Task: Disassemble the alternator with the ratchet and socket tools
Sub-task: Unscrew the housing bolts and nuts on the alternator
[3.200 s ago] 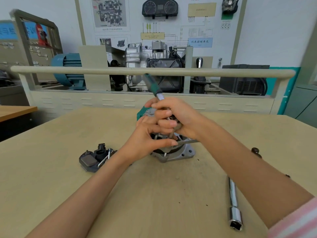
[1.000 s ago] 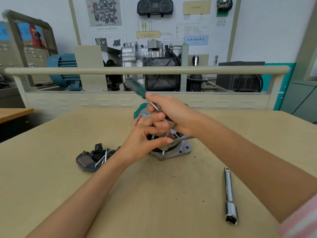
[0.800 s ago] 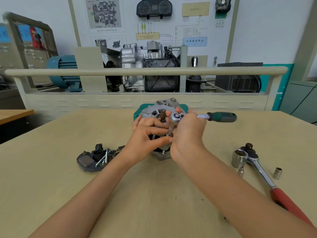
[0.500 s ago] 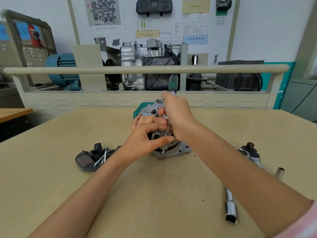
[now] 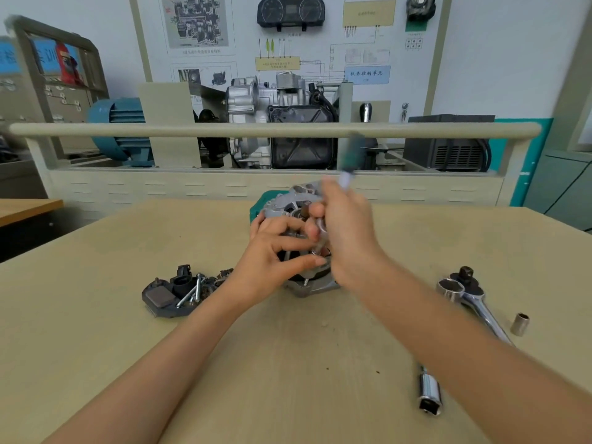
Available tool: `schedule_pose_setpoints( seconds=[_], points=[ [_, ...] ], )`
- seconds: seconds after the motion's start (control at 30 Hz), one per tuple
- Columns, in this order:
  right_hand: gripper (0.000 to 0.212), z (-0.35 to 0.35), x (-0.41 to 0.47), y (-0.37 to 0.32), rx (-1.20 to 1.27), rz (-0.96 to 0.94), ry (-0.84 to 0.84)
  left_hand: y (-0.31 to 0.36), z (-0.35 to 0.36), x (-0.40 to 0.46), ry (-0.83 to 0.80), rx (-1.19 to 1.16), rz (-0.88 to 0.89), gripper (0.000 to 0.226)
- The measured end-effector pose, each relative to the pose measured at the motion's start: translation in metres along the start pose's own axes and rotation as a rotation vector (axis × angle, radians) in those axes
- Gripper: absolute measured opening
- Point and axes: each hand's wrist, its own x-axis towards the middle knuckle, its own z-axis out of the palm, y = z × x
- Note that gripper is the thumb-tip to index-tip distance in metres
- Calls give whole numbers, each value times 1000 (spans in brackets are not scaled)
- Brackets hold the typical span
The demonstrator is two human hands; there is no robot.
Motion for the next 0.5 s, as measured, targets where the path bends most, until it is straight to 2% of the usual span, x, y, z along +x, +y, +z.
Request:
schedule_pose_setpoints(
  seconds=[0.03,0.07,0.13,0.27,0.33,0.4,0.5],
  points=[
    [27,0,-5,5,161,-16,157,1,1,-1,12,8,1,31],
    [29,1,-8,9,271,-11,245,0,2,-1,20,15,-4,35],
    [31,3,-10,8,288,31,263,-1,2,-2,25,11,-4,37],
    [18,9,1,-6,40,136,109,1,2,-1,33,-6,-19,28],
    [15,9,8,-10,-88,148,29,2,3,1,27,9,-37,17],
    [13,10,14,-12,-199,143,-49,2,2,2,11,26,-51,17],
    [25,6,25,-20,-423,248,-351,-1,1,1,-28,35,-55,17]
  ],
)
